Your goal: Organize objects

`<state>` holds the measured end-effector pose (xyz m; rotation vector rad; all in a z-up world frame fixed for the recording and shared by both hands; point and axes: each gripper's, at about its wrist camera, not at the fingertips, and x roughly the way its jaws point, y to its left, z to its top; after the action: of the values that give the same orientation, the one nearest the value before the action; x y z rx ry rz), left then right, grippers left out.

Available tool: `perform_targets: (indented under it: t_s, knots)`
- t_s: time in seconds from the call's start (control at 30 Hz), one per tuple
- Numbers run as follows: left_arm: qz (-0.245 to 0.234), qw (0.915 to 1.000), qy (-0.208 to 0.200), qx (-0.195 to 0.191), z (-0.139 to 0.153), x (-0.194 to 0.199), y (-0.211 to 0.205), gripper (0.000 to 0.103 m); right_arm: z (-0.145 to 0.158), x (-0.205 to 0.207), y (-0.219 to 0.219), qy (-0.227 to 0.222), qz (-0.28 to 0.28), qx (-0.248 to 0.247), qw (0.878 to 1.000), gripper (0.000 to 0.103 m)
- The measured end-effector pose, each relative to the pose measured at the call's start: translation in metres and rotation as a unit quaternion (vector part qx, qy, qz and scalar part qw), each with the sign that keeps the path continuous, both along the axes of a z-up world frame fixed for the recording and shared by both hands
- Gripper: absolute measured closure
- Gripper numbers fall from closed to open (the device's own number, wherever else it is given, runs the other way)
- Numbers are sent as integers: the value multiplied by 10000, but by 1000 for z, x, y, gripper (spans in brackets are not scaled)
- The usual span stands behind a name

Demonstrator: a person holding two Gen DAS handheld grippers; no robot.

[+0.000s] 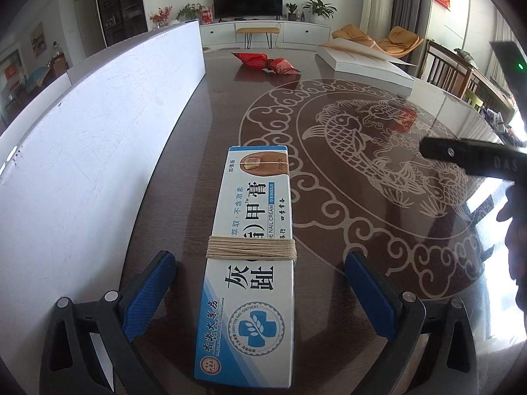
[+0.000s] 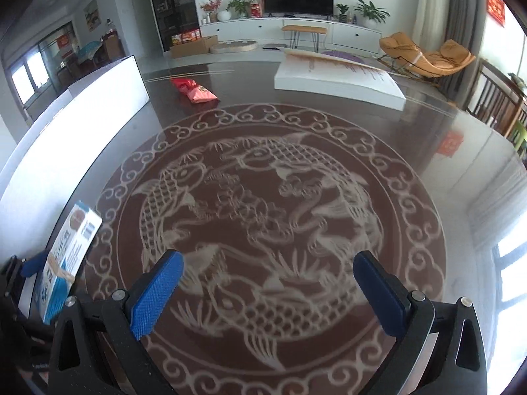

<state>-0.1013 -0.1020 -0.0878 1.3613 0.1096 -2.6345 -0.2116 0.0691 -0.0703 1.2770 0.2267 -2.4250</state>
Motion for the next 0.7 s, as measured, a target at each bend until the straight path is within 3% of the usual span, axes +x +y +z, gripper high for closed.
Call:
perform_targets:
  t_s: [0.23,0.33,0.43,0.5,0.53,0.7]
  knots:
    - [-17,10000,-3,11,0,-1,1,0,12,-114,-98,176,728,-16,9972,6]
    - [-18,10000,-3,11,-1,-1,1,0,6,-148,-135,211,859,198,9959,16]
    - [-18,10000,-3,11,-1,-1,1,0,-4,-170,-164,66,931,253,9953,17]
    - [-18,10000,-2,10,-1,0,1,0,-14,-175,-183,-89,1138,405,9926,42]
    - [-22,10000,-6,8,-1,-1,1,0,-20,-176,-191,-268,1294,526,9898,70]
    - [-22,10000,-4,10,0,-1,2,0,-25,-145,-157,-93,1187,446,9919,73]
